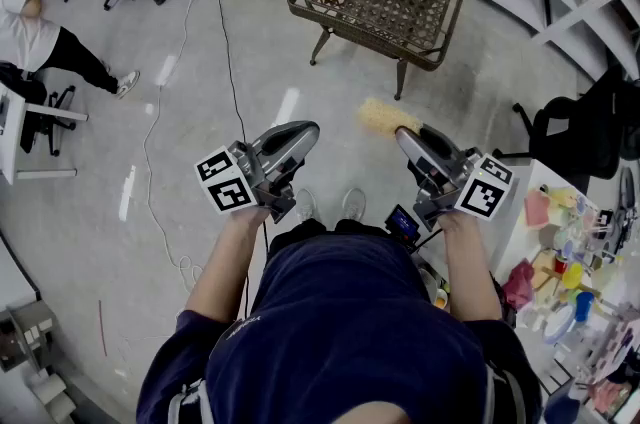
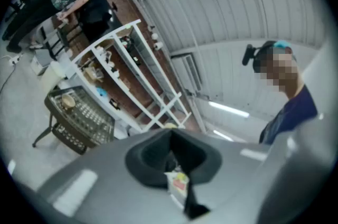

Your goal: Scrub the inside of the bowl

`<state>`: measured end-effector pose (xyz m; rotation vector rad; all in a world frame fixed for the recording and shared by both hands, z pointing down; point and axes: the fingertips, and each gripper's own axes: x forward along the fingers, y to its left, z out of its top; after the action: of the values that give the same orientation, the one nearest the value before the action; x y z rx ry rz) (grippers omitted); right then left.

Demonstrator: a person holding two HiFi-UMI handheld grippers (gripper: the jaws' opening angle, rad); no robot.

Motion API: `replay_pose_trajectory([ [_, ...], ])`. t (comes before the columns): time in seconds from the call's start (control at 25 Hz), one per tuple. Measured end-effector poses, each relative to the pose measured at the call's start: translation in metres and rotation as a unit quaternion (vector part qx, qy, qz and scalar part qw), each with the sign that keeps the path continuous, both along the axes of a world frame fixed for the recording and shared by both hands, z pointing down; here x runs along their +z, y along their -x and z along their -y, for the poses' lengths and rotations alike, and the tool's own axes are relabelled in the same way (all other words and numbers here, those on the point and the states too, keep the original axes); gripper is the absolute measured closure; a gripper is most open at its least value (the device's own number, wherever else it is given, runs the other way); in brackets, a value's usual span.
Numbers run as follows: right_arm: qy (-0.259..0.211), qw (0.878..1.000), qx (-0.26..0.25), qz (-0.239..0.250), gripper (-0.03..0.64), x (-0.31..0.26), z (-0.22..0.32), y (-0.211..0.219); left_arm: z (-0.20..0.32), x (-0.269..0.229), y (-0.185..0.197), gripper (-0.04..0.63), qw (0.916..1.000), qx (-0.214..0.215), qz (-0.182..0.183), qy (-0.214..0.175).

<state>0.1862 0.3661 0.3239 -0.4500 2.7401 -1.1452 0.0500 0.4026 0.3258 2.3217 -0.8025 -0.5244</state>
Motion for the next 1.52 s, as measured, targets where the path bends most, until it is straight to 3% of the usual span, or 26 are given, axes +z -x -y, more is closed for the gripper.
replay_pose_trajectory([
  [0.84,0.004,1.0,-0.003,0.012,0.54,0.004,0.03,-0.041,0.023,-0.004,-0.034,0.591,0.9997,-0.016,0.019,-0.003],
  [1.16,0.013,1.0,-0.009,0.007,0.54,0.012,0.051,-0.021,0.046,0.008,-0.019,0.591,0.9998,-0.016,0.011,0.007],
  [1.52,0.019,1.0,0.011,-0.009,0.54,0.011,0.117,0.018,0.124,0.014,0.023,0.591,1.0,0.006,-0.003,0.003],
])
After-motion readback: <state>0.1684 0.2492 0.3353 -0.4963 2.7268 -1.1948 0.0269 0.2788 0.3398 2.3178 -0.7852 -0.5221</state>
